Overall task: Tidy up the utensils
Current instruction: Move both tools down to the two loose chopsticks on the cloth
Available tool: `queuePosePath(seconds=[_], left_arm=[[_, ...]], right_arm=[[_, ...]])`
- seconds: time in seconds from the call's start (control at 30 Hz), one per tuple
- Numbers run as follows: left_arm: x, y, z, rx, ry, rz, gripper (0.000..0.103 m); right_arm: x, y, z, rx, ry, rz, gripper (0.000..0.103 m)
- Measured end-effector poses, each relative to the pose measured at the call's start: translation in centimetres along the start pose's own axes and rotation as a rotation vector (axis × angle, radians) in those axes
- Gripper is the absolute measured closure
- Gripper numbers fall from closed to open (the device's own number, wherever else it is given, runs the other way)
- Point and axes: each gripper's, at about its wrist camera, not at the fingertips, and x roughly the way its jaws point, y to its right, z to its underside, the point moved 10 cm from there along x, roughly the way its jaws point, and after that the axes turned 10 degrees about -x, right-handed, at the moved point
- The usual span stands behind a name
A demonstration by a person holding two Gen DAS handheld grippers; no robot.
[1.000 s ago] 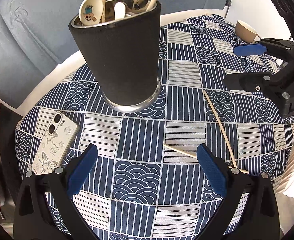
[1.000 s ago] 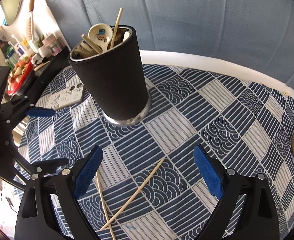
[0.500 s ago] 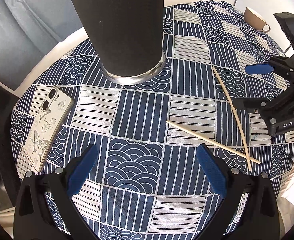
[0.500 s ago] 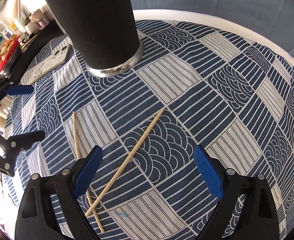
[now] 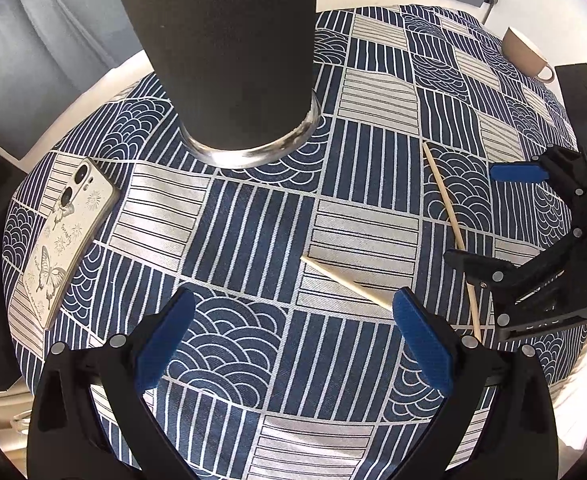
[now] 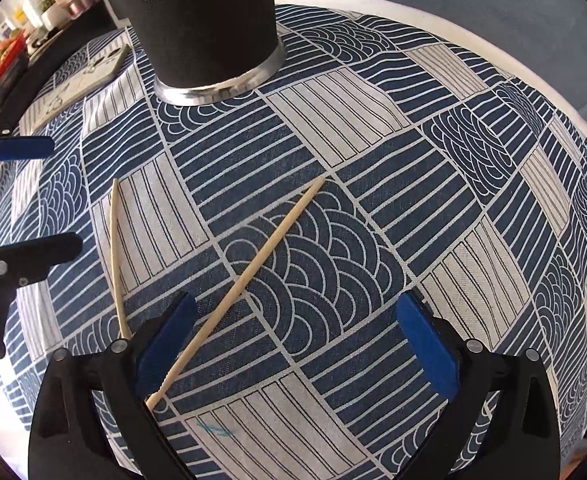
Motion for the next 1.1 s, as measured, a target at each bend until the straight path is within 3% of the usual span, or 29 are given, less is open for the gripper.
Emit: queuePosePath(seconds=[0.23,0.4,0.57,0.83,0.9,0.93,1.0,1.03,1.07,1.1], left_arm=[[1.5,1.1,0.5,-0.047,-0.042,0.012,0.006],[2.4,0.1,1.3,-0.211,-0.097,0.054,0.006],[2.9,-0.1,1.7,-0.205,-0.07,-0.058,0.004],[2.9,-0.4,1.7,-0.294,-0.022,-0.084,0.004],[2.8,-0.7,2.0,-0.337,-0.042,-0.097,0.004],[2.6,-0.7,2.6,-0.365,-0.053,-0.106,0.004],[2.4,-1.0,3.2,-0.42,-0.06,-0.122,0.005],[2.3,-1.0,3.5,-0.43,-0.057,-0.128,0.006],[2.0,-0.8,3.6,-0.428,-0.054,-0.126,0.014],[1.6,-0.6,3.6,-0.415,-0.053,-0.119,0.033]], right_arm=[[0.2,-0.2,-0.2,-0.004,-0.023,0.003,0.006],[0.4,0.1,-0.4,-0.002,-0.042,0.0,0.007],[0.5,0.4,-0.1,-0.068,-0.055,-0.022,0.007],[0.4,0.6,0.9,-0.147,-0.067,-0.044,0.009],[0.1,0.7,1.1,-0.168,-0.06,-0.05,0.015],[-0.2,0.7,1.2,-0.186,-0.052,-0.056,0.025],[-1.1,0.4,1.7,-0.246,-0.033,-0.075,0.056],[-1.4,0.4,2.0,-0.275,-0.036,-0.087,0.092],[-1.6,0.9,2.3,-0.289,-0.048,-0.088,0.096],[-1.7,1.1,2.6,-0.297,-0.047,-0.111,0.096]])
